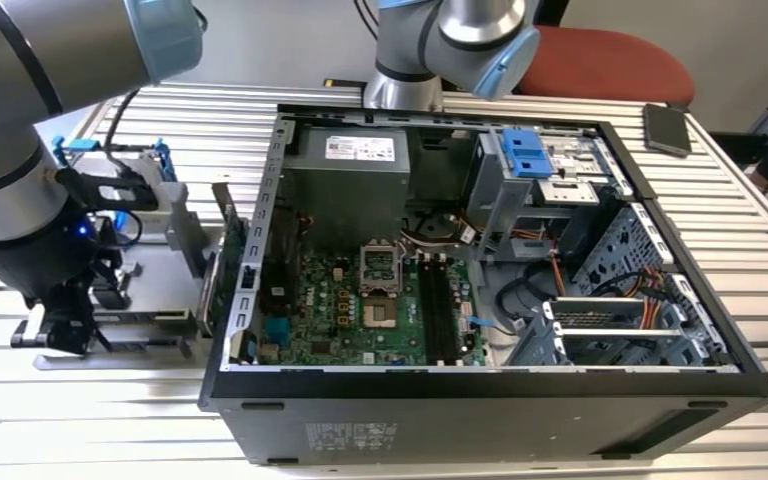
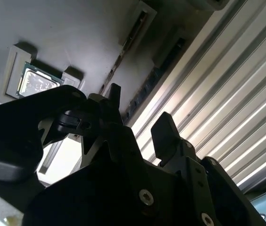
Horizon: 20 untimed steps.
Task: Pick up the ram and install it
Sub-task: 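Pick up the ram and move it above insertion slot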
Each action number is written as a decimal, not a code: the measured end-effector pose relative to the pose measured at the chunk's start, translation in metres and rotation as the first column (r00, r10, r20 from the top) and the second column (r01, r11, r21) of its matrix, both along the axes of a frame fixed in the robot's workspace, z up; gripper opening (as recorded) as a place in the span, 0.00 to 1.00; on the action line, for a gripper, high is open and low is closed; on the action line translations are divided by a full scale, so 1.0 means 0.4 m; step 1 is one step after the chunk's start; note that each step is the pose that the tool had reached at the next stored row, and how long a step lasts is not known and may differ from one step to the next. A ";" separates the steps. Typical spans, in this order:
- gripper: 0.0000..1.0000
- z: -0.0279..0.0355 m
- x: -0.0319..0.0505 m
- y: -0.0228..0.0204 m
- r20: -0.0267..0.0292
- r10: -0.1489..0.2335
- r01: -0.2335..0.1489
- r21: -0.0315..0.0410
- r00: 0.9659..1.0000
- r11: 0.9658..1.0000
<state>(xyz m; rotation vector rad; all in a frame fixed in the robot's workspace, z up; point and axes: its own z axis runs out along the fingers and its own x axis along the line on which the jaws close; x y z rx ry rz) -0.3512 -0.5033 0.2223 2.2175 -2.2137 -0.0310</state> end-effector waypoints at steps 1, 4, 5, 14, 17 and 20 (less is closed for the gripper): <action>1.00 -0.004 0.000 0.000 0.000 0.000 0.000 0.000 1.000 1.000; 1.00 -0.017 0.000 0.000 0.000 0.000 0.000 0.000 1.000 1.000; 1.00 -0.020 0.000 0.000 0.000 0.000 0.000 0.000 1.000 1.000; 1.00 -0.043 0.000 0.000 0.000 -0.001 0.001 -0.002 1.000 1.000; 1.00 -0.050 0.000 -0.006 0.000 -0.001 0.001 -0.002 1.000 1.000; 1.00 -0.058 0.000 -0.009 0.000 -0.001 0.001 -0.002 1.000 1.000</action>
